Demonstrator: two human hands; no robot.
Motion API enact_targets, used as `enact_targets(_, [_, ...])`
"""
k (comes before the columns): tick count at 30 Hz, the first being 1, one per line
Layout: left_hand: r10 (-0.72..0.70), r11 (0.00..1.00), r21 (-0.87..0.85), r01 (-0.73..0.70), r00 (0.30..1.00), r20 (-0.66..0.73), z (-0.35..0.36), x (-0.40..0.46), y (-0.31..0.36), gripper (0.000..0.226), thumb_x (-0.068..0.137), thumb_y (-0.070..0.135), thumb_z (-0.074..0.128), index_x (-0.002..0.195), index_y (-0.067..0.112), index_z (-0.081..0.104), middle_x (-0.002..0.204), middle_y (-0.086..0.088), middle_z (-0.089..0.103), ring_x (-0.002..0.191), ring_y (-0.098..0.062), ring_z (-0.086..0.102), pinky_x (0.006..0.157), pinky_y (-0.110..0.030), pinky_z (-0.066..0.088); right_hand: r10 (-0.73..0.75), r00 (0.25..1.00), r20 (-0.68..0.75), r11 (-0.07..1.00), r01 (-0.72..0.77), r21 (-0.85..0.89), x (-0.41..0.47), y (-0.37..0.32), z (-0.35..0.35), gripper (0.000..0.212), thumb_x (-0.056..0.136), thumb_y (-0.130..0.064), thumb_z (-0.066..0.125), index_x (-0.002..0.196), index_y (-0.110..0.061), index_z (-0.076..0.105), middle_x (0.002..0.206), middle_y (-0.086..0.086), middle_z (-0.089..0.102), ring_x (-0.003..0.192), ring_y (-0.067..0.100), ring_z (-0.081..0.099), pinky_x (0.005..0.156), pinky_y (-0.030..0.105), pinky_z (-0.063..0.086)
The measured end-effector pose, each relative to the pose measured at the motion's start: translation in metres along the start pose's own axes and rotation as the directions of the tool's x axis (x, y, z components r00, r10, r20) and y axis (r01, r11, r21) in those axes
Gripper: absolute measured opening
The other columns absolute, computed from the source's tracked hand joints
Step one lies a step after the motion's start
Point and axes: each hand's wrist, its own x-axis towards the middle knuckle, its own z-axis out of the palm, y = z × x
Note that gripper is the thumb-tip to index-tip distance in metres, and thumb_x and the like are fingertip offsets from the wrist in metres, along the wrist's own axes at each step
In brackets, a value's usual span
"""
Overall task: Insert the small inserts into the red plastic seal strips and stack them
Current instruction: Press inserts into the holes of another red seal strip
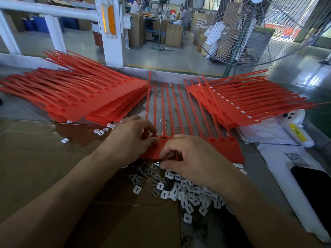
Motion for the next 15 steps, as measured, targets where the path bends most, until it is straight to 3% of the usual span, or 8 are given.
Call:
enact_targets(10, [-0.011,1.0,-0.013,0.011,1.0,0.001,0.0004,0.0003,0.0009,0.024,0.088,0.044,0.074,0.109,0.033,0.072,0.104,0.014,0.054,0.101,-0.011,0.053,0.094,-0.037,0.048,0.002,1.0,0.01,0.998,-0.001,-0.066,-0.0009,-0.0021,0.0007,0.004,0.092,-0.036,0.074,0.092,-0.033,0.071,0.092,-0.02,0.06,0.088,-0.005,0.056,0.076,0.017,0.042])
enact_targets(15, [-0.014,1.0,-0.004,0.014,1.0,0.009,0.0002,-0.0004,0.0009,0.024,0.089,0.045,0.073,0.111,0.033,0.071,0.105,0.014,0.053,0.103,-0.011,0.052,0.095,-0.036,0.048,-0.045,0.999,0.013,0.988,0.046,-0.144,-0.0016,-0.005,0.0,0.005,0.095,-0.037,0.07,0.094,-0.032,0.073,0.092,-0.016,0.061,0.087,0.001,0.057,0.079,0.026,0.05])
